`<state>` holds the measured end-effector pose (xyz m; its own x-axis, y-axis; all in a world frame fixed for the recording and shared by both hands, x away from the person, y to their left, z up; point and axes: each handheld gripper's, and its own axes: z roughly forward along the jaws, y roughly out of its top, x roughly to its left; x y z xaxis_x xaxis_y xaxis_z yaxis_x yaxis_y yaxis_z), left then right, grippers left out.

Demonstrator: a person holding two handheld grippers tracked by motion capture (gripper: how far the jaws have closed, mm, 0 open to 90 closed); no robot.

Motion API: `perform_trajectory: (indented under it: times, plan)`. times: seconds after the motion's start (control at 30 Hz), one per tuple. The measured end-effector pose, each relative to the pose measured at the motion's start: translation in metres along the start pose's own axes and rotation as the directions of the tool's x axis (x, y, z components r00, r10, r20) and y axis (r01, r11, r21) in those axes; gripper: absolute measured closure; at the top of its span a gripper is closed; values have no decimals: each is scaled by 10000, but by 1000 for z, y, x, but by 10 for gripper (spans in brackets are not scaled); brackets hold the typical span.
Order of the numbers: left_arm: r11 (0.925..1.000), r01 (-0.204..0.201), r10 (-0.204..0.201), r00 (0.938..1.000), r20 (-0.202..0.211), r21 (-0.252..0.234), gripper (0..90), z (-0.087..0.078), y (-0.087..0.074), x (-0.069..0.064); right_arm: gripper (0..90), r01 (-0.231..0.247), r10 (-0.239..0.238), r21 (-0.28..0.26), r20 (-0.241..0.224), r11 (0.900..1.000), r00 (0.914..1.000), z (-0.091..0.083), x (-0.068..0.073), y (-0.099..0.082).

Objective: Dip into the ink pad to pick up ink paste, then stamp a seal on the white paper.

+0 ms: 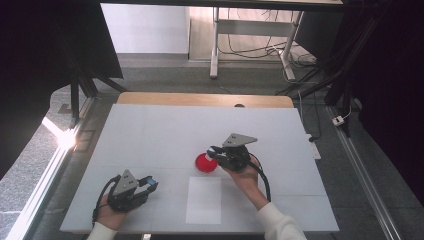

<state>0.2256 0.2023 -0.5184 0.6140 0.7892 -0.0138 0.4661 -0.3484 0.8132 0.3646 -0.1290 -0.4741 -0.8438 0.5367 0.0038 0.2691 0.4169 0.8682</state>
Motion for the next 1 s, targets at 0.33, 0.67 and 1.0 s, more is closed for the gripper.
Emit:
perform_trajectory:
  times: [0.33, 0.67, 1.0]
  plan:
    - [10000, 22, -22, 10000, -1, 9, 651, 0, 0, 1, 751, -169, 160, -424, -209, 9990, 9997, -18, 2, 5]
    - [10000, 16, -16, 10000, 4, 2, 650, 0, 0, 1, 751, -143, 124, -608, -316, 9980, 9994, -28, 5, 7]
    - [10000, 67, -67, 10000, 20, -67, 651, 0, 0, 1, 751, 28, -55, -685, -385, 9976, 9992, -33, 8, 7]
